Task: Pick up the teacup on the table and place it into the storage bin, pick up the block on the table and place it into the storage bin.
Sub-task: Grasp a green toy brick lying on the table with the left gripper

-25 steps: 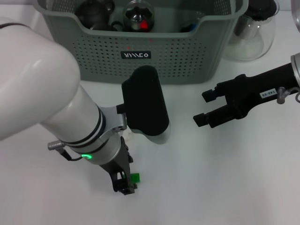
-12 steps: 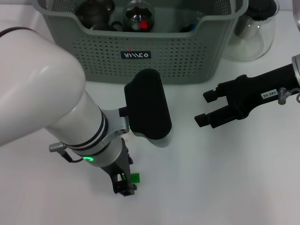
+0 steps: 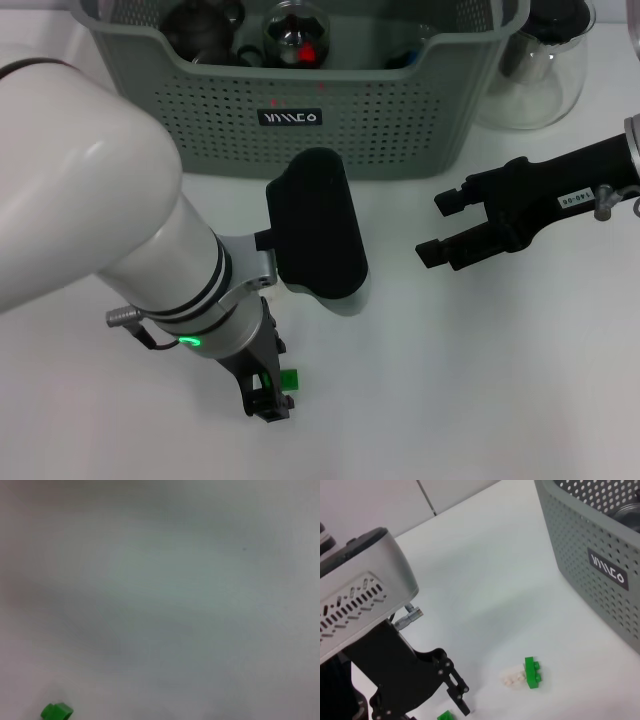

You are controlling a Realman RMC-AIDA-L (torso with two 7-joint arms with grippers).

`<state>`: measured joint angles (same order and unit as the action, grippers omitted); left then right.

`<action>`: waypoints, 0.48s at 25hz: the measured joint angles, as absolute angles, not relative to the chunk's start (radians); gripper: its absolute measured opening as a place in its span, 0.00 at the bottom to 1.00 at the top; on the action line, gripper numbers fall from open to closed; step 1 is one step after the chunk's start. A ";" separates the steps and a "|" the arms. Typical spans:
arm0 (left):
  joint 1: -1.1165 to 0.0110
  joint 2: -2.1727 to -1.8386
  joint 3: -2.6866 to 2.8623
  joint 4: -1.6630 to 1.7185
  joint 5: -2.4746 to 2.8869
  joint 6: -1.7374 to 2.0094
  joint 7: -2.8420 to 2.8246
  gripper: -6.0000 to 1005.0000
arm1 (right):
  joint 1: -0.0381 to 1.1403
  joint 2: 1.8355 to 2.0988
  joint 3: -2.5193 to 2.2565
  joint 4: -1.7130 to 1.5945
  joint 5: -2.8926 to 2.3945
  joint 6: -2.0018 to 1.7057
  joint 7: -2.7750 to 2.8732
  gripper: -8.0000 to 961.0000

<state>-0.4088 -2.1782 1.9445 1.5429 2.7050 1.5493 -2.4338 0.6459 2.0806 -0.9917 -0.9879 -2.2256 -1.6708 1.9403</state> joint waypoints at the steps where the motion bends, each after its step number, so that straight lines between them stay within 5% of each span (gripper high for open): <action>1: -0.408 -2.178 1.946 1.542 2.705 1.549 -2.434 0.58 | 0.646 2.081 -0.989 -0.988 -2.226 -1.671 1.939 0.95; 12: -0.403 -2.178 1.953 1.534 2.710 1.535 -2.434 0.54 | 0.646 2.085 -0.983 -0.988 -2.227 -1.664 1.931 0.95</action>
